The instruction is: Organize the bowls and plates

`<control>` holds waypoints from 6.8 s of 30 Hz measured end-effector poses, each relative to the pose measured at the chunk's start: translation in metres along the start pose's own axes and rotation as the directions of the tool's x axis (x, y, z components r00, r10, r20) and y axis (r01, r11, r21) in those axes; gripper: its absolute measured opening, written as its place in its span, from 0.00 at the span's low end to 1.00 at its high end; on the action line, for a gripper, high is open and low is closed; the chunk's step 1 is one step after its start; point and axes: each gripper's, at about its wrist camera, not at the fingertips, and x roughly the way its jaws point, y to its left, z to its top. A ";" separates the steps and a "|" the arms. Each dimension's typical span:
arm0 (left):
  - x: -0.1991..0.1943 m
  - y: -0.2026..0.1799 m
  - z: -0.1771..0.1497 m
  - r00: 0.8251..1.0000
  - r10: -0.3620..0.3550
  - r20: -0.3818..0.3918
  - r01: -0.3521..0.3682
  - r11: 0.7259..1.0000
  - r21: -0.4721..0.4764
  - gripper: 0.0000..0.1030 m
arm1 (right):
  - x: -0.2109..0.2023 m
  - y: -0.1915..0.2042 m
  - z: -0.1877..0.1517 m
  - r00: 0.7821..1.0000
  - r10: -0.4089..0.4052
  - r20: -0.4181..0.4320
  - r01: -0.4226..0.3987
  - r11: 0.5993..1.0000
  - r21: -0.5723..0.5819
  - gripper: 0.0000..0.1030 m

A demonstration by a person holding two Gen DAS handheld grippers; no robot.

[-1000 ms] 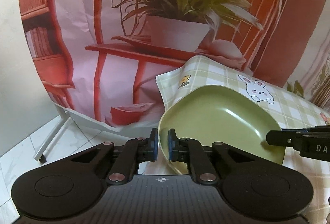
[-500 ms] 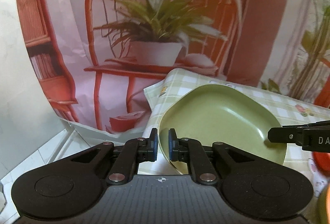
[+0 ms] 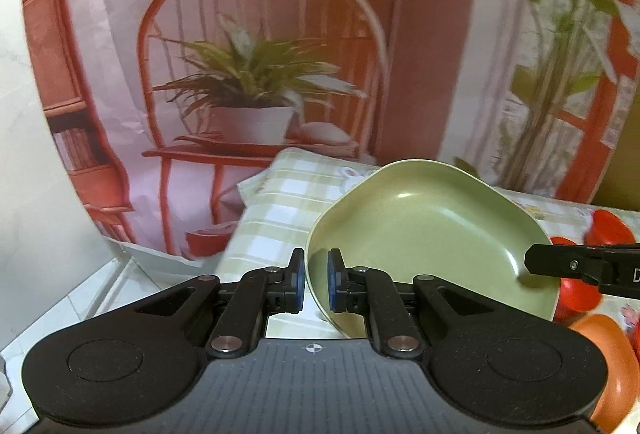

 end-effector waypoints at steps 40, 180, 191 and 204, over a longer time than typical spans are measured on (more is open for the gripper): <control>-0.013 -0.166 -0.051 0.964 -0.233 -0.125 0.245 0.964 0.099 0.14 | -0.140 -0.167 -0.105 0.998 -0.051 0.029 0.044 0.977 0.208 0.14; 0.089 -0.170 -0.007 0.908 -0.367 -0.202 0.361 0.930 -0.066 0.41 | 0.001 -0.205 -0.018 0.987 -0.115 -0.111 0.126 0.987 0.102 0.21; 0.093 -0.176 -0.016 0.892 -0.387 -0.232 0.385 0.921 -0.058 0.12 | 0.007 -0.199 -0.022 0.985 -0.106 -0.135 0.120 0.987 0.105 0.11; 0.041 -0.194 0.008 0.908 -0.387 -0.163 0.394 0.919 0.016 0.13 | -0.057 -0.202 -0.013 0.996 -0.087 -0.004 0.086 0.985 0.147 0.11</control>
